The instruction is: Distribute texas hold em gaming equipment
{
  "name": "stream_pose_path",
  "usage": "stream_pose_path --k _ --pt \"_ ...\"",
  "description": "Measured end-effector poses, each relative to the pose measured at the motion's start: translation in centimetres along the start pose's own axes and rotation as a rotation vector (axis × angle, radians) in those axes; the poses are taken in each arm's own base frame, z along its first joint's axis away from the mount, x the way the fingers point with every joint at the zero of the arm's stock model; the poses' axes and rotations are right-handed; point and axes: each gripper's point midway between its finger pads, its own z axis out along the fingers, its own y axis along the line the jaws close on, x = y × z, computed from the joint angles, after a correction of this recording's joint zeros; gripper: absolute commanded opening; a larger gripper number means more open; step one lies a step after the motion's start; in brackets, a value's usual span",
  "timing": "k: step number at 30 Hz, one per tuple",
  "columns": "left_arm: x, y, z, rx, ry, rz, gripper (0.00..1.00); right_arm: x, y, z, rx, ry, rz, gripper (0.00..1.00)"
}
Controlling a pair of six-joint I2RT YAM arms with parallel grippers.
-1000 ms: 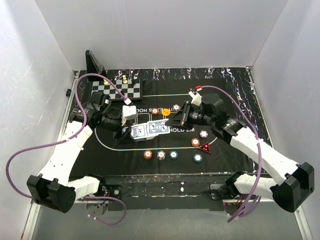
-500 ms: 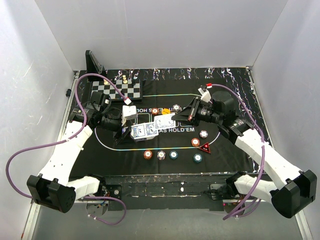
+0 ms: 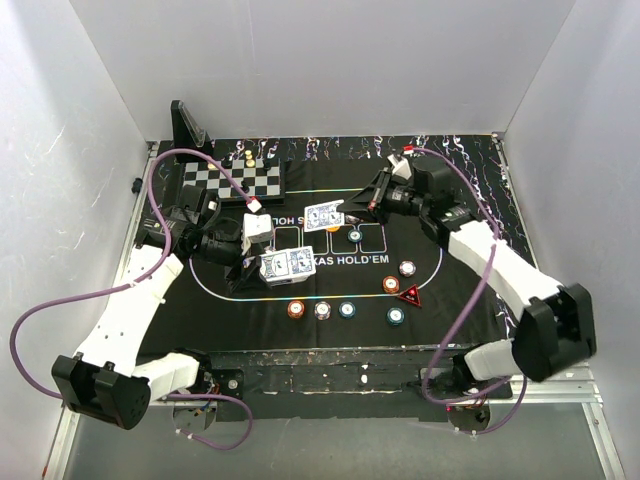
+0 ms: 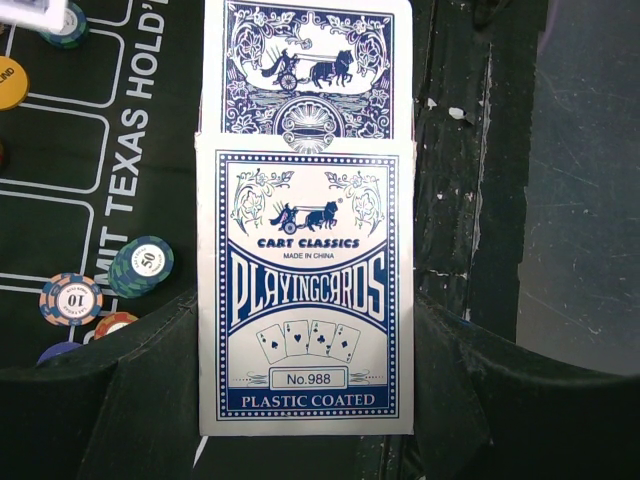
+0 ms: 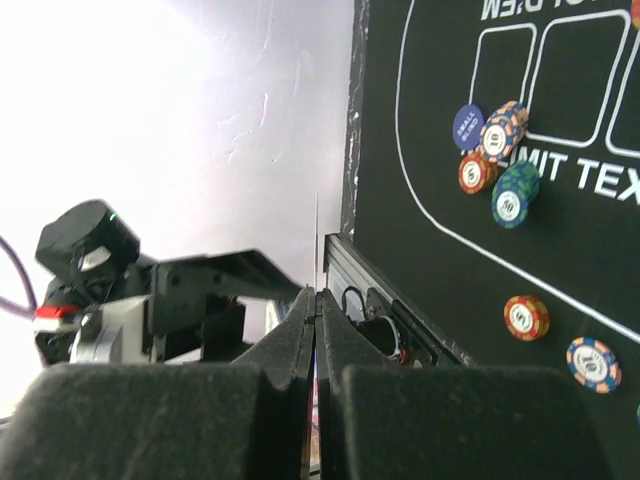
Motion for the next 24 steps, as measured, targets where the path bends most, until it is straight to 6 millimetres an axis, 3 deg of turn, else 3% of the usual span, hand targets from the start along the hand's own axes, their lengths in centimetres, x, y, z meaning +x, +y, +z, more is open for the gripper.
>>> stream_pose_path --k 6,10,15,18,21,24 --pt "-0.1 -0.3 -0.2 0.006 0.005 -0.009 0.45 -1.6 -3.8 5.4 0.036 0.067 0.054 0.01" --pt "-0.6 -0.4 -0.6 0.000 0.000 0.000 0.45 -1.3 -5.6 11.1 0.055 0.146 0.073 0.01" --pt "-0.6 -0.6 -0.7 0.002 0.003 -0.008 0.45 2.4 -5.8 19.6 0.024 0.285 0.055 0.01" --pt "-0.6 -0.7 -0.8 0.001 0.002 -0.009 0.45 5.1 -5.9 23.1 0.017 0.353 0.035 0.01" --pt "-0.7 -0.7 -0.9 -0.003 0.000 -0.009 0.45 8.0 -6.2 25.6 0.029 0.405 0.018 0.01" --pt "-0.9 -0.7 -1.0 -0.006 -0.003 -0.011 0.45 10.3 -7.0 26.6 0.058 0.441 0.014 0.01"
